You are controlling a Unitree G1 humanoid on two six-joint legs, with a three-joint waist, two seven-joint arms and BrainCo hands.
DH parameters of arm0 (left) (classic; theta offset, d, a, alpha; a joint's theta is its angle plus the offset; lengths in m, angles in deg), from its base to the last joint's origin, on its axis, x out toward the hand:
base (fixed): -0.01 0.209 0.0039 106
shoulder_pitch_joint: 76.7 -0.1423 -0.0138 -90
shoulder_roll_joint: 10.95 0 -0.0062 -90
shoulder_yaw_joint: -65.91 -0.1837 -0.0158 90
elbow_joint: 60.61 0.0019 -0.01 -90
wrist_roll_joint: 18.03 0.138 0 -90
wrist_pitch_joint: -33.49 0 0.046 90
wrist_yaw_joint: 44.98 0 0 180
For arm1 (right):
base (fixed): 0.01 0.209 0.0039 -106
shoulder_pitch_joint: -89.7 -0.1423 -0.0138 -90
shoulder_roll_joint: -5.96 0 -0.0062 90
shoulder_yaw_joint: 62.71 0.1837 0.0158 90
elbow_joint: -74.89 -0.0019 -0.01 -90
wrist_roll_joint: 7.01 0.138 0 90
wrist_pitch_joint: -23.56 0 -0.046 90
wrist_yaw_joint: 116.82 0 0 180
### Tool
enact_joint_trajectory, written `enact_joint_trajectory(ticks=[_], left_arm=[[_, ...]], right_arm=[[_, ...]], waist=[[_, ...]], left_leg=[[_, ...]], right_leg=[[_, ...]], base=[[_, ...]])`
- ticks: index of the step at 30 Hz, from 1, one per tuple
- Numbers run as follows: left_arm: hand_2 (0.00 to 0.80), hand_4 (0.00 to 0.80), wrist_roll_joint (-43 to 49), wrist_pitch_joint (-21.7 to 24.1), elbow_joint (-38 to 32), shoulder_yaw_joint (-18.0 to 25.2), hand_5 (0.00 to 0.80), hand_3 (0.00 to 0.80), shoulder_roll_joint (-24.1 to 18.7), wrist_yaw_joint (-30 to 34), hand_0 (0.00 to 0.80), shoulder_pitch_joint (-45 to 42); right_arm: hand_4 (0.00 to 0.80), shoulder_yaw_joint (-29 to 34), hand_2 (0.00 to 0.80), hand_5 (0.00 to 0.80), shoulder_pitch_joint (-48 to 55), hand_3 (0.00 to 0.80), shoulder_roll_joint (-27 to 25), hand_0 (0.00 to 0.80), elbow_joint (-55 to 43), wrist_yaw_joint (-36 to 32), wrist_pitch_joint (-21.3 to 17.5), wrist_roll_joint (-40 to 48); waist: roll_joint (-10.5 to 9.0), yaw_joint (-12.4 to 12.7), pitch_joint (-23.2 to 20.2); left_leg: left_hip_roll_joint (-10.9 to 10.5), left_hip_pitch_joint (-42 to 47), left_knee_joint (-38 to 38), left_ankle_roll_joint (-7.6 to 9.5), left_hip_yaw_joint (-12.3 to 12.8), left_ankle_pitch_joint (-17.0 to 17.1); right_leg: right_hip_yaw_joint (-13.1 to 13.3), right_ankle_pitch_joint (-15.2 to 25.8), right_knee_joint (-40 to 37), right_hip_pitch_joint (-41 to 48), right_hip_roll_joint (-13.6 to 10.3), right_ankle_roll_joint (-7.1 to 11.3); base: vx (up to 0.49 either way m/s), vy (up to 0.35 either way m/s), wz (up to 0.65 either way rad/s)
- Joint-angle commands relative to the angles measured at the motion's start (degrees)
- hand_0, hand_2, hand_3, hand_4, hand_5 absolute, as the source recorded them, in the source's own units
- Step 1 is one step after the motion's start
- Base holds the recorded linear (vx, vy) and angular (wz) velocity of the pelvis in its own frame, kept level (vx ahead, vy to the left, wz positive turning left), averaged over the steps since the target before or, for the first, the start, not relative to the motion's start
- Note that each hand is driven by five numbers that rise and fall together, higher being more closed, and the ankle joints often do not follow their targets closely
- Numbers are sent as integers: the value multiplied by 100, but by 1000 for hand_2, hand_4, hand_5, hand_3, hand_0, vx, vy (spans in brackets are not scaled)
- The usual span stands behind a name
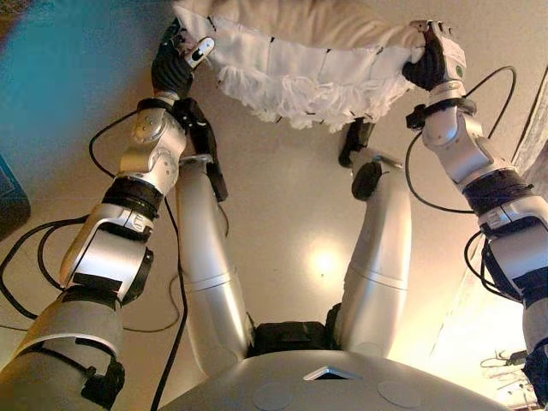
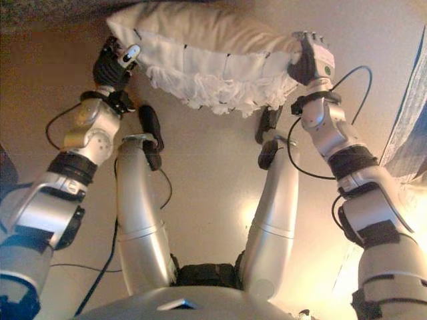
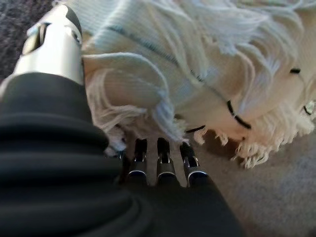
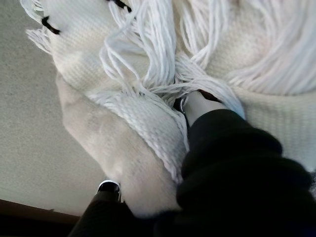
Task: Pick up the cushion and take it to the sofa
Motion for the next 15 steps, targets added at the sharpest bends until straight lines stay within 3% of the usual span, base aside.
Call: enact_joint_trajectory(ticks=[1, 6, 10, 11, 12, 13, 14, 15], left_arm=[[0, 0, -134, -104, 263, 56, 0, 0, 46, 631, 0, 336], [0, 0, -191, -163, 142, -154, 0, 0, 136, 1542, 0, 517], [0, 0, 139, -191, 50, -334, 0, 0, 238, 1562, 0, 658], [44, 44, 149, -175, 54, -356, 44, 44, 260, 1566, 44, 691], [257, 257, 189, -166, 61, -367, 257, 257, 276, 1584, 257, 722], [411, 411, 236, -156, 75, -397, 411, 411, 297, 1603, 411, 775], [515, 515, 233, -142, 79, -414, 515, 515, 307, 1637, 515, 801], [800, 800, 236, -141, 61, -429, 800, 800, 331, 1653, 800, 838]], right_arm=[[800, 103, 800, 800, -159, 800, -467, 800, -318, 105, -167, 2], [800, 117, 800, 800, -174, 800, -419, 800, -391, 72, -136, -24], [800, 123, 800, 800, -197, 800, -316, 800, -414, 79, -86, -33], [800, 116, 800, 800, -210, 800, -298, 800, -420, 79, -75, -8], [800, 109, 800, 800, -213, 800, -280, 800, -425, 78, -66, 9], [800, 109, 800, 800, -217, 800, -254, 800, -416, 68, -73, 18], [800, 112, 800, 800, -218, 800, -244, 800, -411, 64, -81, 25], [800, 124, 800, 800, -208, 800, -221, 800, -418, 53, -79, 15]], waist=[[163, -115, -71], [135, -148, -71], [118, -158, -71], [110, -164, -71], [103, -171, -71], [90, -182, -71], [84, -185, -71], [79, -194, -71]], left_leg=[[107, -214, -962, 184, 221, 935], [144, -213, -973, 195, 243, 904], [168, -187, -995, 202, 251, 893], [175, -190, -979, 209, 255, 888], [183, -197, -944, 215, 257, 875], [197, -211, -895, 221, 256, 862], [202, -220, -874, 223, 254, 858], [203, -233, -834, 230, 253, 845]], right_leg=[[-67, -183, 374, 46, 45, -86], [-58, -152, 328, 48, 49, -73], [-50, -116, 277, 82, 38, -53], [-44, -115, 285, 81, 41, -53], [-33, -119, 304, 77, 42, -54], [-21, -119, 331, 68, 45, -54], [-16, -117, 343, 62, 47, -53], [-5, -114, 366, 47, 46, -51]], base=[[0, 4, -5], [0, 12, -5], [0, 0, 0], [0, 0, 0], [0, 0, 0], [0, 0, 0], [11, 3, -4], [14, 4, -6]])
